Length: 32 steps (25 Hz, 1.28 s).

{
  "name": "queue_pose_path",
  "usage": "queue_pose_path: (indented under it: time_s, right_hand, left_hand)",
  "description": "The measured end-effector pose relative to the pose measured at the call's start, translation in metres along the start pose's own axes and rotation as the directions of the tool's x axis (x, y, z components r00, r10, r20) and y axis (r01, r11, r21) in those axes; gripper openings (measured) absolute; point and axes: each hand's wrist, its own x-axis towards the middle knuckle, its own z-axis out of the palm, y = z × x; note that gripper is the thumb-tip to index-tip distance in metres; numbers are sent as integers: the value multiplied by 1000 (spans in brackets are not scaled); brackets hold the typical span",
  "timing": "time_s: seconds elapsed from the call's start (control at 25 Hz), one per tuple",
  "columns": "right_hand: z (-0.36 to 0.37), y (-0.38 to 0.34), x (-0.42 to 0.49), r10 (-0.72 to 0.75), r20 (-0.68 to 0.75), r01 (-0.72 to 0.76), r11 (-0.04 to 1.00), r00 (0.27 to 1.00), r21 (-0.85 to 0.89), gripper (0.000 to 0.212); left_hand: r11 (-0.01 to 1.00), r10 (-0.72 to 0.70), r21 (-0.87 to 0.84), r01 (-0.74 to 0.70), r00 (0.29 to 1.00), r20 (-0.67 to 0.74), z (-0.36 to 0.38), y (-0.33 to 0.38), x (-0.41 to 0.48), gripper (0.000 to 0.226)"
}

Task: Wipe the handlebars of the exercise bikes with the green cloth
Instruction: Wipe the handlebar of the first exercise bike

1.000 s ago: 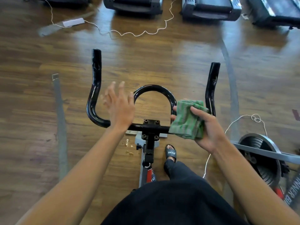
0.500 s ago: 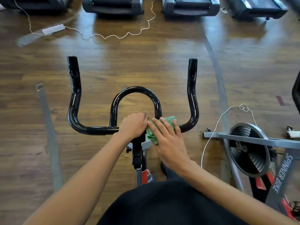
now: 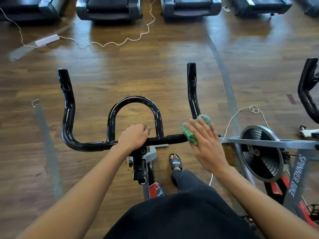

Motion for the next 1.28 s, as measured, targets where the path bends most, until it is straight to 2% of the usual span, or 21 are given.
queue_pose_path:
  time_s: [0.08,0.12,0.16,0.2,0.28,0.32,0.36,0.44,0.56,0.64,0.72,0.84,1.16,1.28]
  right_hand:
    - [-13,7,16,242,42,-245,935,969,255,53]
    - [-14,4,21,298,87,-309,872,950,379,54]
    - [-12,-3,20,286,113,-307,858,952,412,55]
    - [-8,-13,14,243,114,-268,891,963,367,57]
    - [1,-16,7,196,129,-223,942,972,250,62]
    - [3,-11,11,202,141,-228,954,969,197,63]
    - [4,-3,22,197,142,-218,965,970,145,64]
    - [0,10,55,164,157,-178,980,974,82,63]
    - [-12,19,91,114,231,-146,981,966,128,67]
    - [-16,19,85,100,241,-141,977,965,162,70]
    - [-14,20,72,78,242,-130,970,967,207,65]
    - [-6,28,85,18,170,-58,971,985,232,55]
    - [4,37,98,-89,79,77,987,993,139,58]
    - [6,43,131,-164,-24,166,982,986,88,60]
  left_hand:
    - [970,-92,-229,81,995,-38,-6,9,2,47]
    - [937,-134,-333,105,989,-66,-9,16,5,50]
    - [894,-169,-431,122,983,-74,-10,26,11,53]
    - [829,-199,-542,135,978,-60,-10,37,19,54]
    - [631,-286,-754,183,958,-7,-5,64,36,58]
    - [547,-347,-810,211,938,10,0,76,40,58]
    - [519,-395,-828,214,919,-10,7,84,43,55]
    - [587,-446,-788,185,886,-124,20,90,43,45]
    - [647,-468,-747,152,853,-232,25,92,37,40]
    - [663,-479,-730,165,843,-245,22,95,36,39]
    - [668,-488,-724,172,836,-251,20,98,34,36]
    - [675,-502,-712,192,827,-253,18,101,32,33]
    - [683,-500,-707,186,824,-267,17,102,33,34]
    - [679,-506,-712,177,815,-281,17,101,34,35]
